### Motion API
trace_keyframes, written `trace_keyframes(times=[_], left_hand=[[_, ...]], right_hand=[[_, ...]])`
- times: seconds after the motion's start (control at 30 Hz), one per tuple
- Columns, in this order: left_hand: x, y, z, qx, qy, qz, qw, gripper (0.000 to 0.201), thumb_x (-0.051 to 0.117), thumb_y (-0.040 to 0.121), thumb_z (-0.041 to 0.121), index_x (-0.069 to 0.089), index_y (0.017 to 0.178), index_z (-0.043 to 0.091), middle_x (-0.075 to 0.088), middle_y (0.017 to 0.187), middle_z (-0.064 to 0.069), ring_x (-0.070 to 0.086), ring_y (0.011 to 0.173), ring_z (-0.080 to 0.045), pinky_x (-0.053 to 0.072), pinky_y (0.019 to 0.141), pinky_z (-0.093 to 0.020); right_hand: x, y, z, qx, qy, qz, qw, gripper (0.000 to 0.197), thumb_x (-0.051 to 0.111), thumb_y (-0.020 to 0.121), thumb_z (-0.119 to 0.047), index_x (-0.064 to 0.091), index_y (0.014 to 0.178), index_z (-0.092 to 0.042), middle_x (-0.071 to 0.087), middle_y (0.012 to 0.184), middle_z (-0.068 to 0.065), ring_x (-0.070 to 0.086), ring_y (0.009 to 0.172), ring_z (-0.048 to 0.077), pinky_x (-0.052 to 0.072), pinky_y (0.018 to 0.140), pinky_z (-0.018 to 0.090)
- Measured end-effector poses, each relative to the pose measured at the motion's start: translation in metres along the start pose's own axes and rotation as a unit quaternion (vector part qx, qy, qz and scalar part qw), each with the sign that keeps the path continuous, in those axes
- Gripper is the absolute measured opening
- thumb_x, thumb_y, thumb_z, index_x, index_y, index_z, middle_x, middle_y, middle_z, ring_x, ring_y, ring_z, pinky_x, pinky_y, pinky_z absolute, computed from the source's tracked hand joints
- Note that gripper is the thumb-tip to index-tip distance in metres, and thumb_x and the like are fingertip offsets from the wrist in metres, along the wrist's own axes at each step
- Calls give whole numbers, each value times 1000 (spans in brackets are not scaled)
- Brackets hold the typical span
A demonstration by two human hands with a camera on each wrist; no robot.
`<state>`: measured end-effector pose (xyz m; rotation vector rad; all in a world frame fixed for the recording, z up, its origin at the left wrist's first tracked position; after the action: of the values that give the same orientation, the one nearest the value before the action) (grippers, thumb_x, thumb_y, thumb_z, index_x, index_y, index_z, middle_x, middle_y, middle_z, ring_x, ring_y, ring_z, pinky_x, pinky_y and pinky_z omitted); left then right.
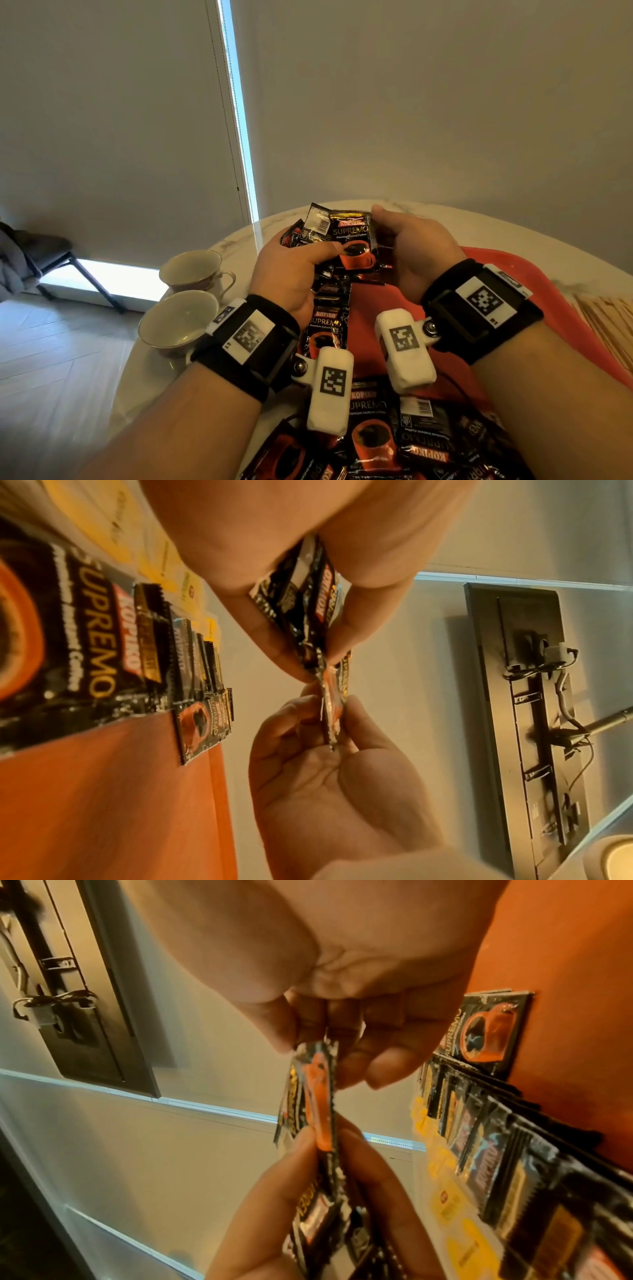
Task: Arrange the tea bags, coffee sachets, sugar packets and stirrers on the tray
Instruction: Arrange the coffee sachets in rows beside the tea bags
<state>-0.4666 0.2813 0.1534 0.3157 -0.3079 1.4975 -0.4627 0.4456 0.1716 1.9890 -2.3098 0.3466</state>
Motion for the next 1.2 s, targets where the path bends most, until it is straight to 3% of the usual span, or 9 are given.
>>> trace_keyframes(times=[0.07,0.2,0.4,0.5,0.57,0.7,0.93,1.1,1.2], left_hand=[[-4,2,-1,-4,-9,9,1000,38,73,82,-8,70,118,2,78,103,-20,78,90,-36,61,70,-42],[-9,3,-3,-6,-22,23,999,34,73,86,-5,70,119,3,78,105,-21,78,90,-37,61,72,-44],[-18,9,-5,-3,-39,58,998,26,71,89,-6,71,113,3,78,104,-22,77,91,-40,61,80,-65],[-22,9,-6,-8,-30,64,997,24,72,89,-3,72,111,6,78,102,-20,77,93,-39,58,83,-69],[-21,9,-4,-7,-26,64,998,22,72,89,-3,72,109,7,78,100,-18,78,91,-38,59,82,-70],[-17,6,-6,-24,-31,66,997,24,71,90,-4,69,111,6,78,100,-20,78,87,-39,59,78,-71],[-14,4,-7,-26,-37,65,997,24,71,90,-5,69,112,5,77,102,-22,77,90,-43,58,77,-72],[-13,3,-6,-28,-38,64,997,23,73,88,-4,70,108,7,78,102,-20,77,91,-43,59,80,-70],[-14,3,-7,-31,-41,64,997,25,73,88,-5,69,110,7,78,102,-21,77,91,-43,59,80,-70]], right_hand=[[3,-1,-3,-14,-30,-27,999,27,64,97,-37,71,100,-11,75,85,5,73,72,22,59,76,43],[7,-6,-10,-45,-101,-70,991,9,66,92,-3,67,99,-9,70,66,0,65,53,10,53,63,32],[-38,9,-9,-62,-94,59,992,17,72,87,3,64,82,-12,71,68,3,64,51,11,49,47,23],[-70,20,12,4,-87,118,989,13,66,92,3,63,89,-10,68,72,7,62,54,13,49,49,25],[-81,23,29,66,-107,128,984,7,62,94,1,64,90,-5,66,65,7,60,52,13,46,49,26],[-86,26,41,111,-174,127,970,10,63,93,0,64,83,0,61,63,10,54,34,8,40,34,17],[-73,28,38,116,-238,103,959,6,67,92,3,67,86,4,63,67,12,59,42,11,44,35,18],[-71,33,36,113,-255,111,954,5,74,87,0,71,89,3,73,85,17,67,66,19,59,64,29],[-69,35,36,111,-267,110,951,10,77,86,-3,73,93,3,74,89,17,68,68,19,59,67,30]])
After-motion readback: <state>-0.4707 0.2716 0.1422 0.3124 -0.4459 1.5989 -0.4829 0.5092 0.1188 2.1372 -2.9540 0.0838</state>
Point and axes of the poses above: each hand's wrist, its own y-axis towards the middle knuckle, its own x-axis out of the palm, z = x × y, the point moved 9 cm from there along y, towards the middle knuckle
